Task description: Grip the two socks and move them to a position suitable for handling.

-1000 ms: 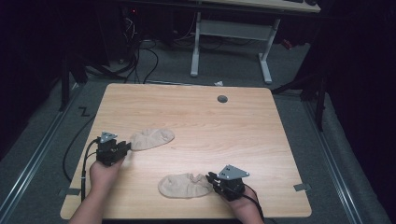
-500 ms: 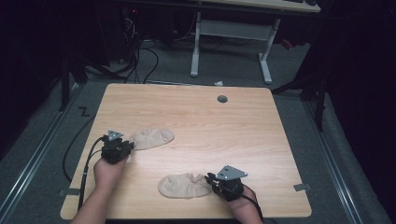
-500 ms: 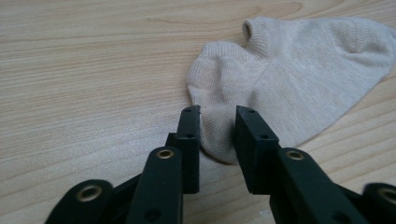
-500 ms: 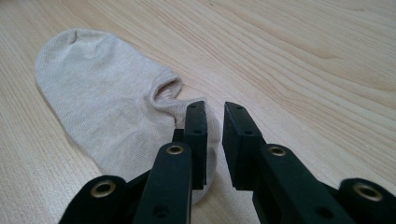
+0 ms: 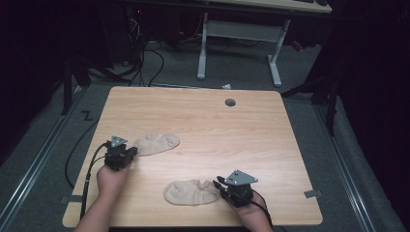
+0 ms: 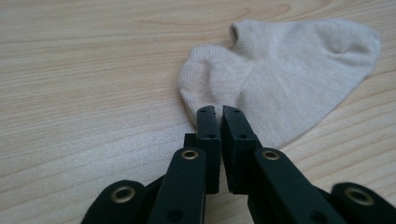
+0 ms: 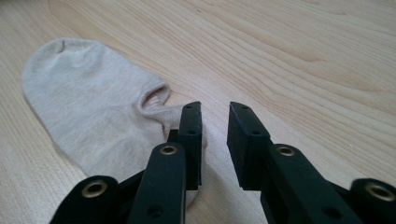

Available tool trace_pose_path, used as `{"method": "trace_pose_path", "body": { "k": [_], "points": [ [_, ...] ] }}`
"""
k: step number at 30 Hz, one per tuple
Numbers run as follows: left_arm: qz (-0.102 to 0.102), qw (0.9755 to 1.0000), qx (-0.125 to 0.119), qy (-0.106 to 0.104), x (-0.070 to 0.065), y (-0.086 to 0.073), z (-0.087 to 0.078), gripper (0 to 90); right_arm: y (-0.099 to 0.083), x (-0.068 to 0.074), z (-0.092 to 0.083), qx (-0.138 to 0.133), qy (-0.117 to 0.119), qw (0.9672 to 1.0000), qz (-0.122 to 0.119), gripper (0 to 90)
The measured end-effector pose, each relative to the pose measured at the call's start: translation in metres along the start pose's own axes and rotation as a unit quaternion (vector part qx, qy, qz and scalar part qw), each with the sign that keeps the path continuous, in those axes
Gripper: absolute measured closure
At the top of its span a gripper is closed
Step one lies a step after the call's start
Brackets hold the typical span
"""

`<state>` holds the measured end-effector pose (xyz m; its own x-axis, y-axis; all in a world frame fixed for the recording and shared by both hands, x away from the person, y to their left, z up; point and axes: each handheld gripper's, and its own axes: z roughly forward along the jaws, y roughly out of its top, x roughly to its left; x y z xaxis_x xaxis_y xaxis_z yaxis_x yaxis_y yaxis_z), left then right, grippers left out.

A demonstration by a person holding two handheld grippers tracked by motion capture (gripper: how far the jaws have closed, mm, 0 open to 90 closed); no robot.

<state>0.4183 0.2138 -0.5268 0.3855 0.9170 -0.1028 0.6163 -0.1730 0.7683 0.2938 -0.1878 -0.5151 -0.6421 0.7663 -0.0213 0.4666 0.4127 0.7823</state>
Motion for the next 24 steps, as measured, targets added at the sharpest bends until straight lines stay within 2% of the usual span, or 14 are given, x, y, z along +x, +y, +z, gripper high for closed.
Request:
{"method": "trace_pose_path", "body": {
  "k": [3,4,5,9,10,14,17,24],
  "points": [
    [0.003,0.9998,-0.021,-0.005,0.0,0.003,-0.011,86.3,0.0,-0.003,0.001,0.002,-0.006,1.0,0.005,74.3],
    [0.003,0.9998,-0.021,-0.005,0.0,0.003,-0.011,86.3,0.0,-0.003,0.001,0.002,-0.006,1.0,0.005,74.3],
    [0.006,0.9995,-0.028,-0.012,0.0,0.005,-0.018,86.3,0.0,-0.004,0.0,-0.001,-0.014,0.9998,0.011,74.1],
    [0.003,0.9989,-0.041,-0.023,0.002,0.006,-0.028,86.3,0.0,-0.006,-0.001,-0.005,-0.029,0.9994,0.016,70.4],
    [0.002,0.9982,-0.052,-0.028,0.003,0.008,-0.035,86.4,0.0,-0.006,-0.001,-0.005,-0.032,0.9993,0.017,70.3],
    [0.002,0.9974,-0.066,-0.03,0.004,0.013,-0.046,86.4,0.0,-0.006,-0.001,-0.006,-0.034,0.9993,0.016,70.4],
    [0.003,0.9956,-0.089,-0.028,0.004,0.019,-0.061,86.4,0.001,-0.006,-0.001,-0.009,-0.033,0.9993,0.014,70.0],
    [0.007,0.9936,-0.106,-0.038,0.003,0.027,-0.078,86.8,0.001,-0.007,-0.002,-0.013,-0.032,0.9992,0.019,70.1]
  ]
}}
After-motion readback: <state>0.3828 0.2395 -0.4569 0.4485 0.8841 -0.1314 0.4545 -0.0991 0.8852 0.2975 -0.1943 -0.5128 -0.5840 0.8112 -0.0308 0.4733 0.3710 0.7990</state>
